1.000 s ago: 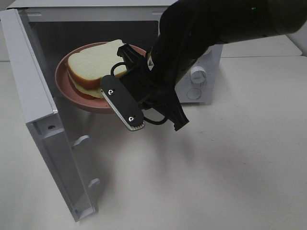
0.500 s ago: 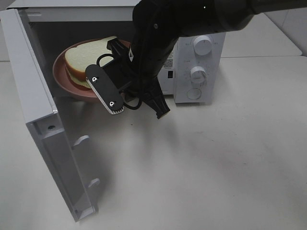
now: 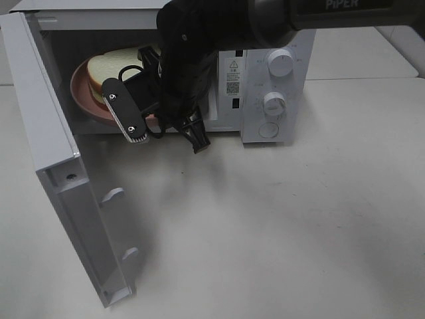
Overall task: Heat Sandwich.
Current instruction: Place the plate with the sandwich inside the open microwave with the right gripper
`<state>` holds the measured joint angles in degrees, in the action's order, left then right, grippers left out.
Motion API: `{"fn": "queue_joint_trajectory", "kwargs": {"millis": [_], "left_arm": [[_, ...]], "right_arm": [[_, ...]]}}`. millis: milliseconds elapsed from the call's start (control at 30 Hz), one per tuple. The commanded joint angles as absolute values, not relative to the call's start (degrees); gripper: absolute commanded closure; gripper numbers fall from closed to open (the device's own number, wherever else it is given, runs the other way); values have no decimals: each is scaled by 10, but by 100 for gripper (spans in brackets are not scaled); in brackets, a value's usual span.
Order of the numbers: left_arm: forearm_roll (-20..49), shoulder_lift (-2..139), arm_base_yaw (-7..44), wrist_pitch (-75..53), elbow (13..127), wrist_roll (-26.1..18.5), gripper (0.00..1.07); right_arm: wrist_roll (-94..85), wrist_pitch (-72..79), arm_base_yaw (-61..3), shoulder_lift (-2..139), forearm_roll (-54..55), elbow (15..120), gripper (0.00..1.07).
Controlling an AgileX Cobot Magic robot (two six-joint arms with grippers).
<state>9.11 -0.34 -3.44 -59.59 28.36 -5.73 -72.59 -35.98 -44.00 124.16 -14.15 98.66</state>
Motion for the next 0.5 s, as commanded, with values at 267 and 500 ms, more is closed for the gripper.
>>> {"fn": "queue_joint_trajectory", "kwargs": {"millis": [267, 500], "left_arm": [[94, -17, -34, -595, 282, -54, 5], [94, -17, -34, -595, 282, -54, 5]], "right_arm": [[-684, -385, -440, 1300, -174, 1087, 105], [-635, -415, -440, 1350, -189, 1163, 107]]}}
